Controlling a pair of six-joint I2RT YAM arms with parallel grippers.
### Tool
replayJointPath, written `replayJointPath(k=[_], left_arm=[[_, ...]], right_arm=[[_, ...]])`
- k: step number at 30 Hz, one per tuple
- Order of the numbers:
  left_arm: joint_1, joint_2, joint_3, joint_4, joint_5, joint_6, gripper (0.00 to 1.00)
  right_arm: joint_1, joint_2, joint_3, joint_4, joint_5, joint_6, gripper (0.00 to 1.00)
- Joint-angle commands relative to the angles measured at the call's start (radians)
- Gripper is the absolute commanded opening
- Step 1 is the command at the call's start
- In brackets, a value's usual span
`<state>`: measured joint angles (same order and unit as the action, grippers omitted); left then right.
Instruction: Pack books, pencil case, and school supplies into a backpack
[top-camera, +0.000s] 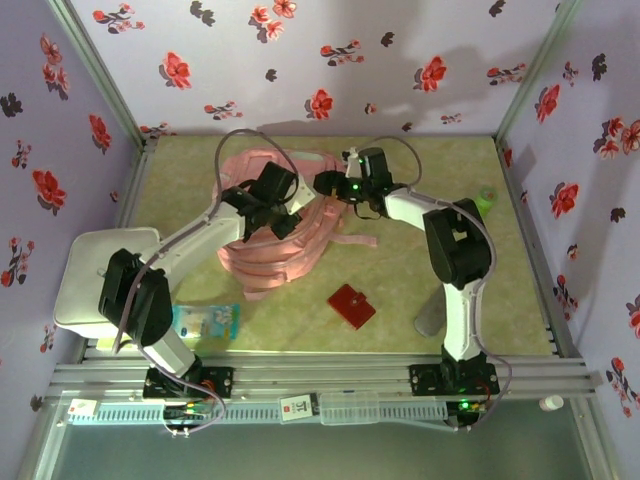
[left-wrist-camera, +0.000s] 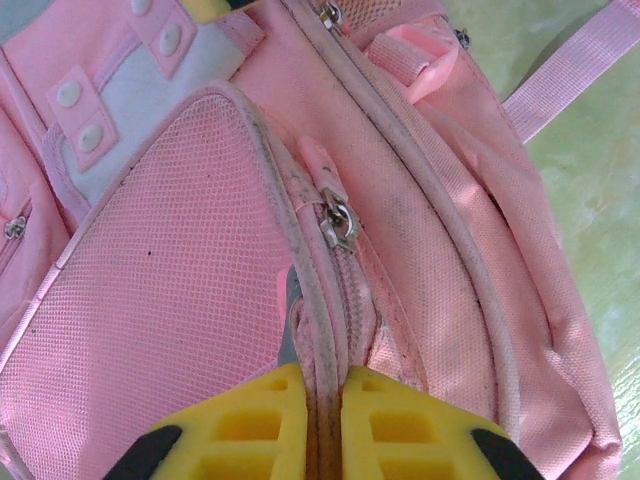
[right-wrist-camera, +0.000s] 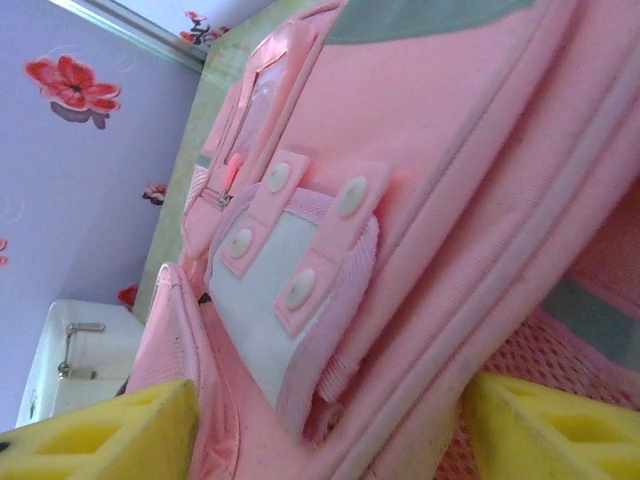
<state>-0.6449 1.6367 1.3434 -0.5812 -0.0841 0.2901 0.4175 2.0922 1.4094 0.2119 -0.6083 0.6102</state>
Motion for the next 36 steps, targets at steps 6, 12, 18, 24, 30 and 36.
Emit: replayJointPath(k=[6,12,18,24,30,36], left_arm=[[0.026,-0.031,-0.003,0.052,0.023,-0.034,0.07],[0.034,-0.023,-0.003,0.047,0.022,-0.026,0.07],[0.034,-0.021,-0.003,0.041,0.023,-0.027,0.07],[0.034,-0.018,0.000,0.028,0.023,-0.017,0.07],[0.034,-0.015,0.005,0.026,0.024,-0.020,0.07],[0.034,-0.013,0.005,0.024,0.024,-0.017,0.07]], right_arm=[[-0.006,-0.018,-0.019,-0.011,-0.182,-0.055,0.70],[-0.006,-0.090,-0.060,-0.089,-0.197,-0.159,0.55],[-0.008,-0.101,-0.070,-0.126,-0.197,-0.207,0.41],[-0.008,-0.109,-0.076,-0.129,-0.199,-0.232,0.39],[-0.008,-0.118,-0.077,-0.164,-0.206,-0.270,0.43],[-0.011,-0.148,-0.117,-0.140,-0.218,-0.273,0.38]])
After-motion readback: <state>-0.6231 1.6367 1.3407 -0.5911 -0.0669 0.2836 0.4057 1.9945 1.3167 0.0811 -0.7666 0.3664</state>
